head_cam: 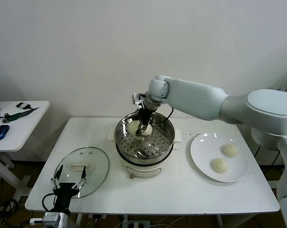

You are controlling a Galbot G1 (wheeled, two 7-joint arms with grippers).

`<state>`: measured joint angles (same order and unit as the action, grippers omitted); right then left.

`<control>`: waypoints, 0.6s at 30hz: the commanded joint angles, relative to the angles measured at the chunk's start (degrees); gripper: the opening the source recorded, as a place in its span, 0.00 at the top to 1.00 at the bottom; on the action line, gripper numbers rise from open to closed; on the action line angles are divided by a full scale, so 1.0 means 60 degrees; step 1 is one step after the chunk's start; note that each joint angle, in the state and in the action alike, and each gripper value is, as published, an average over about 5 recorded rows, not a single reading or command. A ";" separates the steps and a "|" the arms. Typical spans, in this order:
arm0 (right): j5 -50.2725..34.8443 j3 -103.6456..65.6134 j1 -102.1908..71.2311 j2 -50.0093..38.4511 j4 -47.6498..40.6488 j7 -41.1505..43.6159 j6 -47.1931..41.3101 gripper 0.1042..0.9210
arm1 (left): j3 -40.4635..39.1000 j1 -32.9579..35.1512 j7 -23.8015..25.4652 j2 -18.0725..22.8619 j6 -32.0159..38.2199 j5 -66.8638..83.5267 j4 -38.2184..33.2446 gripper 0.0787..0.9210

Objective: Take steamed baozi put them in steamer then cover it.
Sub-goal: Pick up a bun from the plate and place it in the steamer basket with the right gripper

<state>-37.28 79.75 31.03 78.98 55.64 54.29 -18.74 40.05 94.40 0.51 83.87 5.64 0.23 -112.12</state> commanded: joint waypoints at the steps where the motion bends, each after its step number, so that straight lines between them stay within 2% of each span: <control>1: -0.0061 0.0445 -0.0172 0.0569 0.0068 -0.0153 -0.0139 0.29 | -0.0001 0.0006 0.0000 -0.0006 0.0009 0.0003 0.0004 0.12; 9: -0.0089 0.0563 -0.0222 0.0428 0.0287 -0.0257 -0.0189 0.28 | 0.0015 0.0027 -0.0003 -0.0018 0.0035 0.0004 0.0023 0.12; 15: -0.0066 0.0549 -0.0175 0.0349 0.0382 -0.0293 -0.0246 0.15 | 0.0029 0.0047 -0.0004 -0.0023 0.0049 0.0002 0.0031 0.12; 18: -0.0016 0.0513 -0.0075 0.0209 0.0484 -0.0235 -0.0242 0.12 | 0.0025 0.0045 -0.0005 -0.0015 0.0046 -0.0006 0.0029 0.12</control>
<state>-37.60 82.47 30.21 80.38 57.78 52.84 -19.95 40.22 94.68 0.49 83.72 5.92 0.25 -111.93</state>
